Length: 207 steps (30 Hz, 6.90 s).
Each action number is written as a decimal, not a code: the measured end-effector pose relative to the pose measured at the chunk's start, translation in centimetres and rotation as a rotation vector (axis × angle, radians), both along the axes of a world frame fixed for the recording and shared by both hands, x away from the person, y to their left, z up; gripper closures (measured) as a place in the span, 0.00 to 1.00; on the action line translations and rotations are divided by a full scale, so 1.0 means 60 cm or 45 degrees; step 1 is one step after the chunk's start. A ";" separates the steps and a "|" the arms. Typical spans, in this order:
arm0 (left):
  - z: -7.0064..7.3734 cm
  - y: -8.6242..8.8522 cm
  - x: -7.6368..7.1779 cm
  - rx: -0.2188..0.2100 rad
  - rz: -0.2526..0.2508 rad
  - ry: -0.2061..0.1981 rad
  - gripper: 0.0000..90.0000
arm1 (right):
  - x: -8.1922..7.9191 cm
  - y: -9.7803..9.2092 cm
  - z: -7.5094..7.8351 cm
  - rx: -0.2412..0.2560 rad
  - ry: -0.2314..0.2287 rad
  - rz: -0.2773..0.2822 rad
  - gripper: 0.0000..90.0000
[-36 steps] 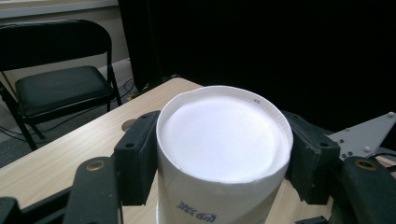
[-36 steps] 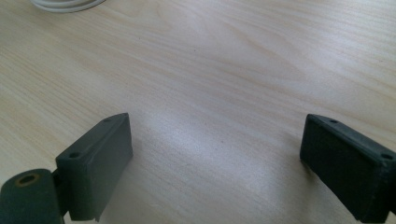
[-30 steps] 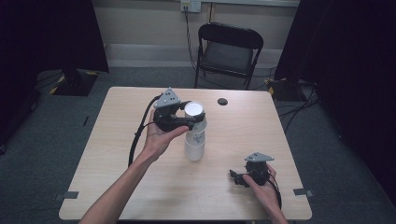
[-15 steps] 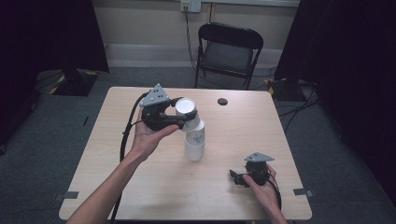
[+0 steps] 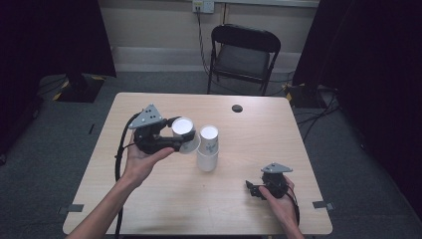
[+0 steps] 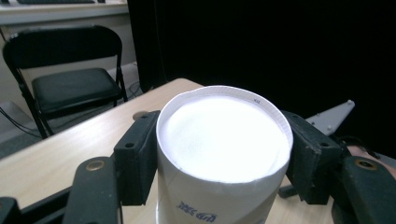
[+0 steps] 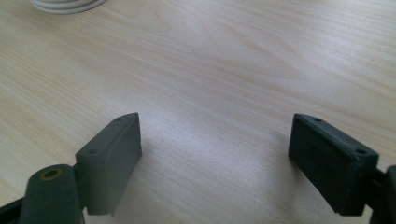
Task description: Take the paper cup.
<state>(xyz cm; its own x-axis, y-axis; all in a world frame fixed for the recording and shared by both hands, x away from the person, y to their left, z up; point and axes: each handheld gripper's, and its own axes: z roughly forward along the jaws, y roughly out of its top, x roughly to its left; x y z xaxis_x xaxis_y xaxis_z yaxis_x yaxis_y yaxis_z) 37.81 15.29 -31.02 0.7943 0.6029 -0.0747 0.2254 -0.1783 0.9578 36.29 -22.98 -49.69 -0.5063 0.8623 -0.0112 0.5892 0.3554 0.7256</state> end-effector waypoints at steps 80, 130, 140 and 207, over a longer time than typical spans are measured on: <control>-0.142 0.050 -0.035 -0.506 -0.295 0.626 0.39 | -0.075 0.235 0.139 0.316 -0.638 0.652 0.85; -0.099 0.061 -0.062 -0.180 -0.190 0.140 0.46 | -0.049 0.217 0.130 0.290 -0.334 0.592 0.95; -0.104 0.044 -0.067 0.056 -0.292 0.060 0.53 | -0.044 0.232 0.118 0.231 -0.192 0.663 0.95; -0.197 -0.030 -0.108 0.756 -0.349 -0.279 0.19 | 0.019 0.269 0.125 0.326 0.309 0.588 0.99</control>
